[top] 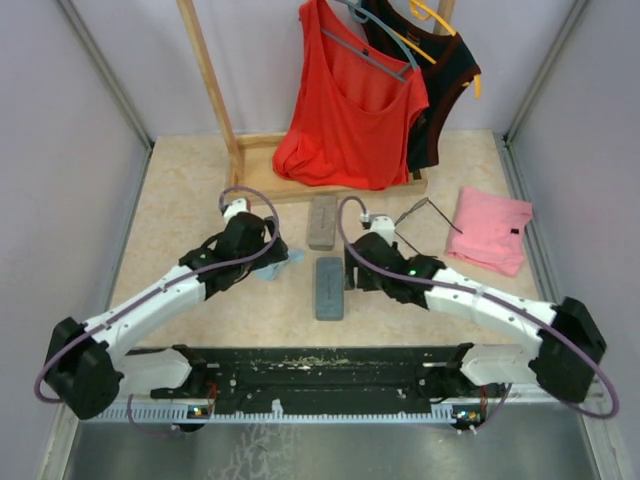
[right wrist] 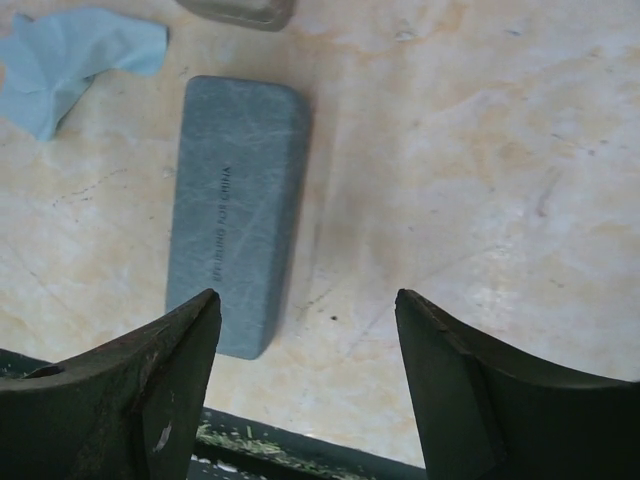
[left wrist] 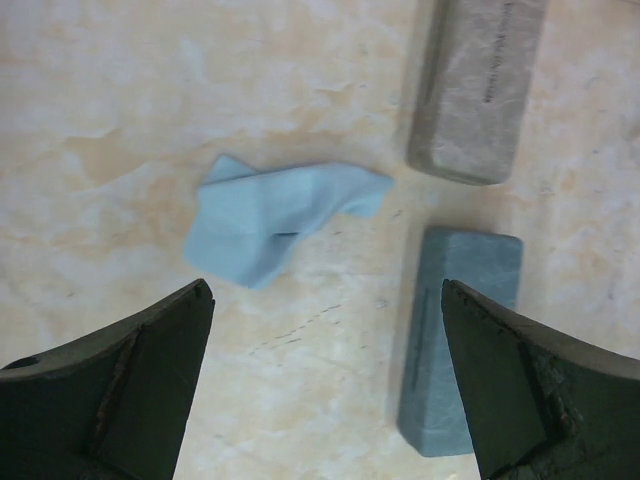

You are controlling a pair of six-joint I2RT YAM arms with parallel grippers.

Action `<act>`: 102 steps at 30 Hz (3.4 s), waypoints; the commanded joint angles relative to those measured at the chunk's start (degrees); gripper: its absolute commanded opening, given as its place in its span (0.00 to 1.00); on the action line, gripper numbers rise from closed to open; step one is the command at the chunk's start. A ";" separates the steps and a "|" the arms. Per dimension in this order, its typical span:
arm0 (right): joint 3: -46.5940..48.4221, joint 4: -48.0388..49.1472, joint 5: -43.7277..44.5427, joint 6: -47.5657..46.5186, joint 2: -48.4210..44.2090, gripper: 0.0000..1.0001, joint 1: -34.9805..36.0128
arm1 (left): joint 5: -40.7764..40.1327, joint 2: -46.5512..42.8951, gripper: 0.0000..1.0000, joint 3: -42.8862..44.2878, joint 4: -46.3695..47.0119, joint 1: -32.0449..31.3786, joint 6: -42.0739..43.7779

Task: Organize the sunglasses
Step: Place the sunglasses case at the center of the board, then open the sunglasses case at the center of the board.

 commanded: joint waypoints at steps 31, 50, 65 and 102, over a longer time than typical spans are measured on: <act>24.50 -4.42 6.22 5.50 36.05 0.80 9.37 | -10.50 -23.16 1.00 -10.79 -12.18 3.58 -5.35; 25.50 -5.09 6.14 6.43 38.40 0.80 9.77 | -10.02 -23.48 1.00 -10.98 -11.85 3.58 -4.69; 23.66 -3.86 8.39 5.89 33.60 0.28 9.80 | -8.31 -24.41 1.00 -10.30 -10.98 3.58 -3.02; -1.95 65.16 -56.64 -22.22 -19.17 0.00 1.95 | 62.39 -39.07 1.00 -10.52 52.91 3.58 16.72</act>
